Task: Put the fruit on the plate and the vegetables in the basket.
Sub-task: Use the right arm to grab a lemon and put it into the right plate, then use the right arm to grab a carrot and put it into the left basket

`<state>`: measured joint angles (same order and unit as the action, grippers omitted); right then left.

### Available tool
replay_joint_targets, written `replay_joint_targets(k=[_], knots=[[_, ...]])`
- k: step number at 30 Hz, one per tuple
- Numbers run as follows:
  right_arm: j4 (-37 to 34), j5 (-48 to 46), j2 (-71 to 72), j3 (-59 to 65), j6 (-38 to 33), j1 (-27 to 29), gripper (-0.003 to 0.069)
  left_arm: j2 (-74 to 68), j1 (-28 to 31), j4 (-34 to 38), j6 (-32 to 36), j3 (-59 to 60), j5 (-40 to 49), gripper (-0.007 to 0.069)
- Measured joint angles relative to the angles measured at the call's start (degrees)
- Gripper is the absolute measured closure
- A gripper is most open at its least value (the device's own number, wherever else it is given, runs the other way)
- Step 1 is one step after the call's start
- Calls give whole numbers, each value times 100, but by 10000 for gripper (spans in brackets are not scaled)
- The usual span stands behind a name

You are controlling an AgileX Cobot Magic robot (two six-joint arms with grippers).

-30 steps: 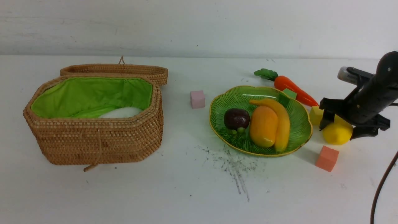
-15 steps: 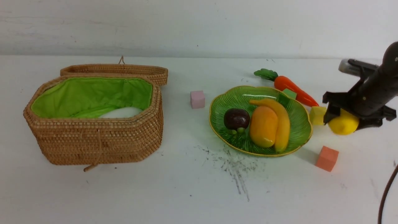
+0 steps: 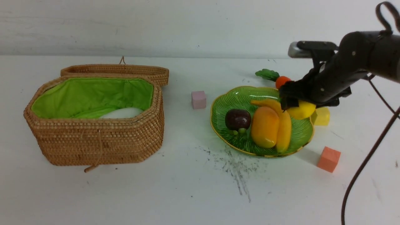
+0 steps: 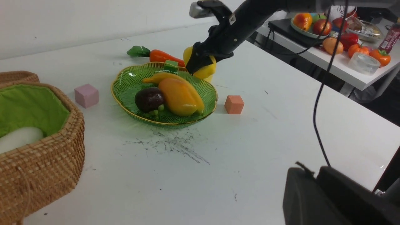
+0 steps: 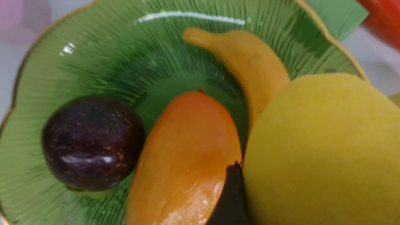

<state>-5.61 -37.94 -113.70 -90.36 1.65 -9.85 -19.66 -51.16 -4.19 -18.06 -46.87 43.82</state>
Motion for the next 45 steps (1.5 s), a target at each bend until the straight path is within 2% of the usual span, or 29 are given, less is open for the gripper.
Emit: replay_joint_targets(k=[3, 9, 15, 23, 25, 27, 28, 30, 33, 38, 45], knots=[[37, -28, -109, 6, 0, -4, 78, 0, 0, 74, 0, 0, 24, 566], [42, -144, -107, 6, 0, -4, -19, 0, 0, 101, 5, 0, 56, 562], [42, -557, 15, 6, 0, -4, -10, 0, 0, 101, 5, 0, 57, 557], [99, -652, 1067, 6, 0, -4, 72, 0, 0, 89, 5, 0, 33, 554], [247, -588, 1335, 6, 0, -4, 116, 0, 0, 67, 5, 0, -19, 554], [497, -631, 1490, -104, 39, 14, 199, 0, 0, 26, 5, 0, -85, 554], [497, -631, 1490, -124, 45, 15, 199, 0, 0, 26, 5, 0, -85, 554], [623, -1065, 1317, -552, 104, 126, 297, 0, 0, 9, 5, 0, -115, 554], [641, -1651, 862, -1119, 109, 295, 349, 0, 0, 0, 5, 0, -119, 554], [400, -2562, -417, -2603, -225, 612, 349, 0, 0, -10, 5, 0, -119, 550], [52, -2484, -1887, -4245, -603, 711, 269, 0, 0, -37, 5, 0, -119, 546]])
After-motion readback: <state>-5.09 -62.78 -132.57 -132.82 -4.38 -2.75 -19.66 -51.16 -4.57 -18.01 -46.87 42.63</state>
